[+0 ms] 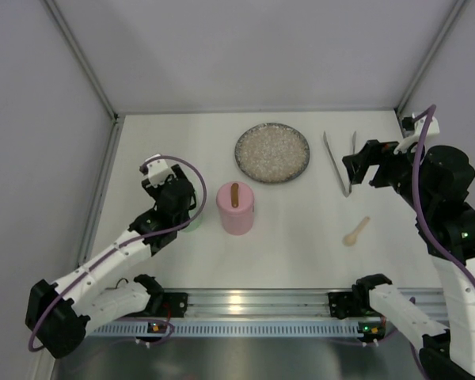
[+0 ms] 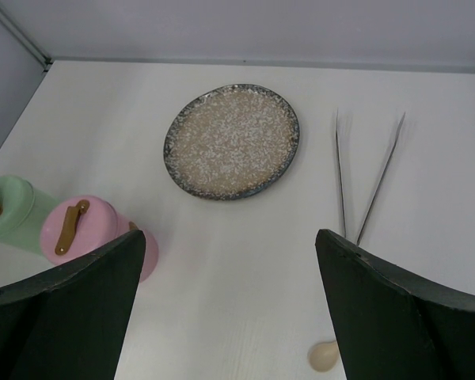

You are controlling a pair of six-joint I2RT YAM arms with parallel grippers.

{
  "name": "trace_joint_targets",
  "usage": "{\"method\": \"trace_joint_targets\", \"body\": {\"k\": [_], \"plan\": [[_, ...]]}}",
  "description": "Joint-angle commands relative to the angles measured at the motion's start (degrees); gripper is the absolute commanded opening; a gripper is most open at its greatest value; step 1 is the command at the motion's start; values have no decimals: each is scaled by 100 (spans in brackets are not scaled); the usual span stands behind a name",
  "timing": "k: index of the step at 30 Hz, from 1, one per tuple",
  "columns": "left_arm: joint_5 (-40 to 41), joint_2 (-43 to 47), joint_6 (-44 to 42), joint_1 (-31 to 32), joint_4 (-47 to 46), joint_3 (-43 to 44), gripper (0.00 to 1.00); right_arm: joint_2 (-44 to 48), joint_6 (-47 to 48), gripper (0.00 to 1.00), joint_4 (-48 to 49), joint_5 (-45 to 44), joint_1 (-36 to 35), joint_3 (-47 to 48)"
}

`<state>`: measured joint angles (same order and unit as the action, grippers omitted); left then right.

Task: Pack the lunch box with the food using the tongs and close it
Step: Adjust the box lid on the packing box.

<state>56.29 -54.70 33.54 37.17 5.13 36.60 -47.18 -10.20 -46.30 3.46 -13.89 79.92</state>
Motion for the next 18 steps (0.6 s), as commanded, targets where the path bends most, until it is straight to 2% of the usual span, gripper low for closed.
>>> {"method": "trace_joint_targets", "body": {"k": [1,3,7,9,10,12,13,14,18], "plan": [[-198,-67,-698,-17,243,838,63,86,-9,90,245,58,-88,129],[-145,-50,-910,-17,313,1120,63,86,0,89,227,58,-88,129],[-189,152,-946,10,314,955,63,112,9,89,262,58,-88,94],[196,214,-605,115,296,657,63,121,0,90,280,93,-88,59],[276,231,-403,176,305,220,63,121,0,90,289,128,-88,50],[496,302,457,352,296,-256,62,121,-17,90,315,146,-79,-2],[566,302,765,413,305,-763,60,130,-26,90,324,163,-87,-3],[619,276,1334,562,314,-960,59,121,-18,90,315,172,-88,-11],[619,-153,2085,818,322,-1480,52,165,-9,90,297,146,-88,-20]]}}
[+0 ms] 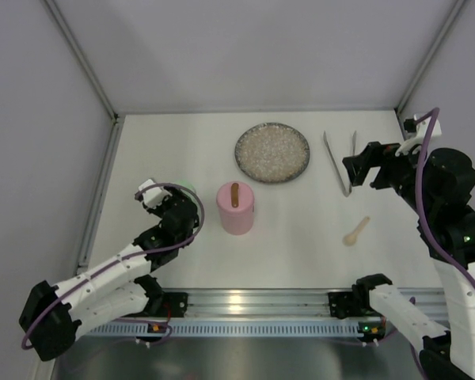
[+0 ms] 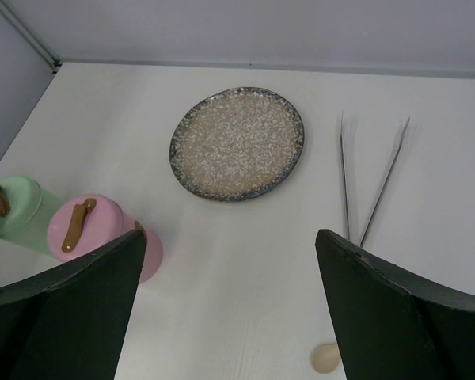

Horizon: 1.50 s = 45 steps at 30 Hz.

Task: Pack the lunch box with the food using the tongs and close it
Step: Adjust the box lid on the packing box.

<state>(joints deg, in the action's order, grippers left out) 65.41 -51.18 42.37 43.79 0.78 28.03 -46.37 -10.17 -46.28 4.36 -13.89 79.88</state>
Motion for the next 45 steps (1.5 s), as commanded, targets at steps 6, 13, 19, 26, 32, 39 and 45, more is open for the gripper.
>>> {"method": "trace_joint_targets", "body": {"k": [6,13,19,26,32,39,45], "plan": [[-256,-1245,1484,235,740,-334,51,128,-64,90,366,65,-88,-95],[-257,-2238,2055,262,1010,-150,50,163,-20,90,366,30,-88,-130],[-178,-2186,1697,262,1082,184,52,163,15,90,366,-5,-79,-130],[-309,-1730,1187,262,2084,1097,73,137,16,90,374,3,-88,-113],[-599,-1246,598,235,2383,1827,91,137,15,90,400,-23,-88,-191],[-994,-850,158,86,2857,2812,96,93,-116,92,480,-32,-88,-578],[-1380,-499,-44,51,3920,3893,98,-109,-887,93,375,-636,-88,-1008]]}}
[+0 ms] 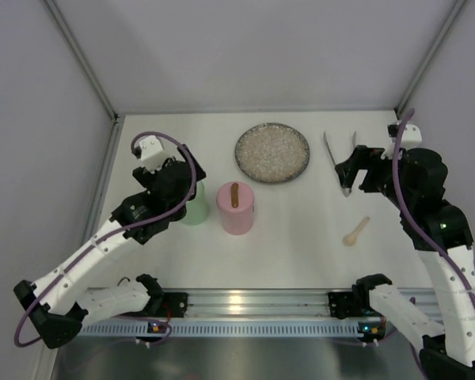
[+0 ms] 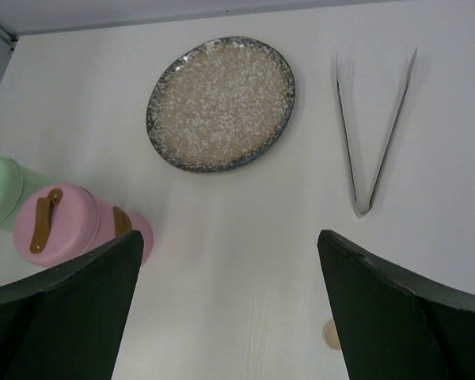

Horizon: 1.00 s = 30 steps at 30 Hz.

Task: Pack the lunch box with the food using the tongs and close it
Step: Pick up the utensils from the center of the board.

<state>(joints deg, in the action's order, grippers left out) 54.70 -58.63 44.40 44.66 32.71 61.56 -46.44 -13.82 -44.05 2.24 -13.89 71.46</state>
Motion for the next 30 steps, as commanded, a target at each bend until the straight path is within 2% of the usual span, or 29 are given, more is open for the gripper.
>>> {"method": "trace_joint_targets", "body": {"k": [1,6,8,12,19,23,30], "plan": [[-424,360,-352,-54,867,680,98,-120,-629,93,143,-548,-88,-263],[-995,852,-695,-63,1544,1104,98,-321,-1139,94,143,-1548,-53,-879],[-1031,1142,-854,-63,1738,1156,98,-392,-1394,99,99,-1761,44,-1037],[-1101,1214,-1240,-63,2422,1384,98,-331,-2131,100,125,-2253,176,-1459],[-829,1477,-1214,-63,2232,508,98,-7,-3564,99,-51,-1947,238,-2486],[-724,1600,-1346,-63,1854,94,98,476,-4136,84,2,-1929,290,-3259],[-671,1557,-1452,-72,1765,-276,98,329,-4585,66,-42,-2105,422,-3709]]}}
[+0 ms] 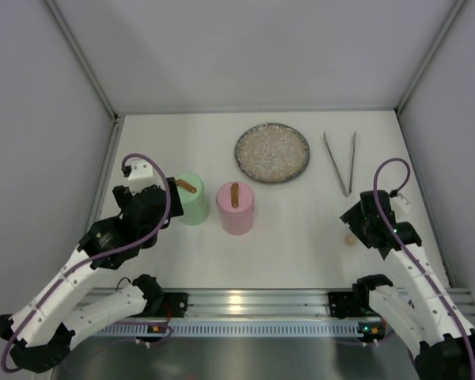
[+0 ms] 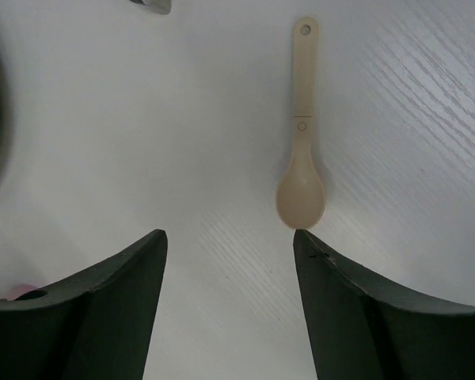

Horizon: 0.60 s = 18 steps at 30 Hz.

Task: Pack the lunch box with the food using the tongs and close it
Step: Pick up the utensils from the center of the board.

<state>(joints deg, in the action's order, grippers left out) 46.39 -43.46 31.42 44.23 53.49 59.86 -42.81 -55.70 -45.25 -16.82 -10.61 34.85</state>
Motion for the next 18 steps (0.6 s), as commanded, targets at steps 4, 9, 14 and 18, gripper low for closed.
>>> {"method": "trace_joint_targets", "body": {"k": [4,9,14,18], "plan": [[81,75,-171,-28,-331,-185,98,-236,-468,59,253,-6,304,-338],[19,119,-215,-28,-357,-220,98,-386,-416,58,386,134,481,-637],[19,154,-215,-28,-357,-246,98,-632,-310,54,596,241,718,-804],[10,207,-215,-28,-357,-255,98,-624,-292,51,667,284,815,-874]]}}
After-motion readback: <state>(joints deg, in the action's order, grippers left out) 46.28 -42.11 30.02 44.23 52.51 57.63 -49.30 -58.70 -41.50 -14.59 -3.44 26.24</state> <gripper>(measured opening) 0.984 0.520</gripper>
